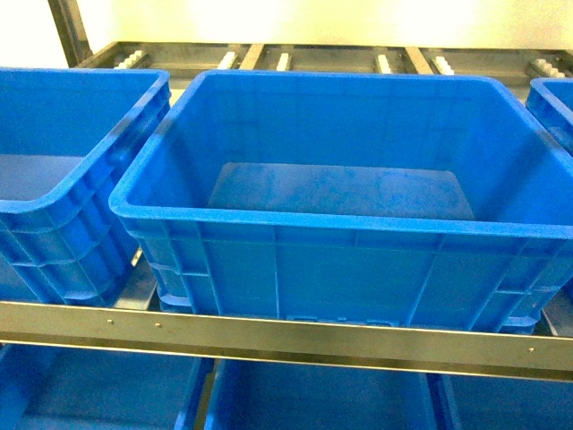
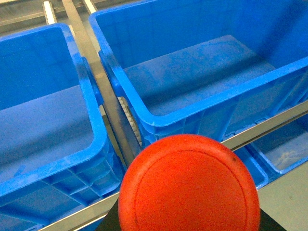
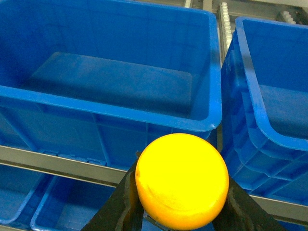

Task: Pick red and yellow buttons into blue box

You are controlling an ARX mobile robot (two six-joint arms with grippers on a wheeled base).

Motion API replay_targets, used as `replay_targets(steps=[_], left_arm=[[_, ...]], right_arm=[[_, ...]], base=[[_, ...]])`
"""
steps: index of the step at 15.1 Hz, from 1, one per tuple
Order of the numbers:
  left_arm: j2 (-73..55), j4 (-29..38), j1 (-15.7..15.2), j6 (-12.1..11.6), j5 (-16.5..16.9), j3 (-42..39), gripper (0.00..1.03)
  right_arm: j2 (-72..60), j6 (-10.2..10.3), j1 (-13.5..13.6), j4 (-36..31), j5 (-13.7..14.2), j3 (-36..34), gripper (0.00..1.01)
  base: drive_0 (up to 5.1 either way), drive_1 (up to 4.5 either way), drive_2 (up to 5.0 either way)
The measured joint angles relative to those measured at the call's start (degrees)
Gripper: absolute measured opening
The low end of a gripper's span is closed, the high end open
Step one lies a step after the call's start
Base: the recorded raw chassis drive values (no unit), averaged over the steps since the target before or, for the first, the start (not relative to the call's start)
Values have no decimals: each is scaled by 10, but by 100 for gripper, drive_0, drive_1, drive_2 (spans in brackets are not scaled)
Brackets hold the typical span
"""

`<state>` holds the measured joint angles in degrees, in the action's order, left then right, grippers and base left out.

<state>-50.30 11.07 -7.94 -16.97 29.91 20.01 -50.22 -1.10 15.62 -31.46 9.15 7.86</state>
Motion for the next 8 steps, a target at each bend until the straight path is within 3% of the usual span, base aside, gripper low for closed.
replay_targets(steps=[2,8], left_arm=[[0,0,-1,0,-1,0,23],[2,0,2,0,1,0,23]], right_arm=[[0,0,1,0,-2,0,30],[0,0,1,0,0,0,30]], base=[[346,-177,-177],[0,0,0]])
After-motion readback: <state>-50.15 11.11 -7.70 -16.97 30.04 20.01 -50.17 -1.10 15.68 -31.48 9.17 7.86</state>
